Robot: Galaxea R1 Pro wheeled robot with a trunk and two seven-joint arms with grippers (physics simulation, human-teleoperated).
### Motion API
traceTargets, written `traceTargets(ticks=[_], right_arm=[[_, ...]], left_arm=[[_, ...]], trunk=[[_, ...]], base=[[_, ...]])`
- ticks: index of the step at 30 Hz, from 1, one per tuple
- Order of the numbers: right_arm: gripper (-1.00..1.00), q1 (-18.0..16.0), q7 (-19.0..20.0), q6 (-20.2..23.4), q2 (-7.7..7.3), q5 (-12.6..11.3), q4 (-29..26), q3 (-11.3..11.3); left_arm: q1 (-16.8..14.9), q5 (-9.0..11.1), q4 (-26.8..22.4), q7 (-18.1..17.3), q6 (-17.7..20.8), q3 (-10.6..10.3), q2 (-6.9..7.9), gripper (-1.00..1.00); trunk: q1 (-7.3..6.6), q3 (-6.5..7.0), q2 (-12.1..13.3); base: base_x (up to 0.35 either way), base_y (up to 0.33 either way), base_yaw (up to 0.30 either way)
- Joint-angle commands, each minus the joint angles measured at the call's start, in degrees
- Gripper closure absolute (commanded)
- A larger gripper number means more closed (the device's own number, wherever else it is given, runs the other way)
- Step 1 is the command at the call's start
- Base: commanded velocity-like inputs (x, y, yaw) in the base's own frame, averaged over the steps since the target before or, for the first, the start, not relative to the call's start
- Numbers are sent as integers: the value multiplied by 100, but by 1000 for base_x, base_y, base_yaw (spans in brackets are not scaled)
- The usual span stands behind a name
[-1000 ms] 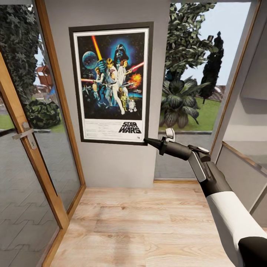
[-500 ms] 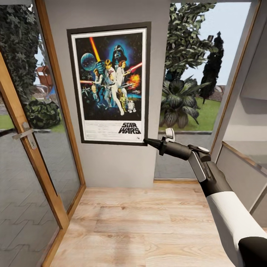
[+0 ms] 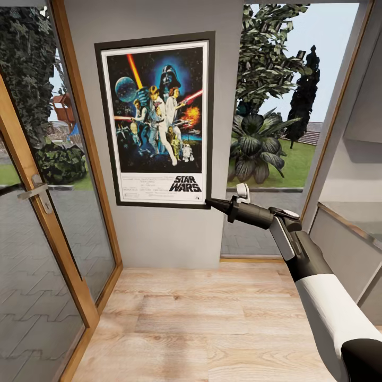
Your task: Pick up the poster from the kitchen countertop and hang it on one of the wall nails in the kitchen.
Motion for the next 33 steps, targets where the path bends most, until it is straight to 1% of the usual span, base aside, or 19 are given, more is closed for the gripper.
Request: traceTargets(ticks=[1, 33], right_arm=[[100, -4, -2, 61, -6, -60, 0, 12], [100, -12, -50, 89, 3, -60, -356, -3]], left_arm=[[-2, 43, 1, -7, -25, -48, 0, -100], [-2, 43, 1, -5, -27, -48, 0, -100]], trunk=[[3, -6, -7], [3, -6, -7]], base=[[0, 0, 0], [0, 0, 0]])
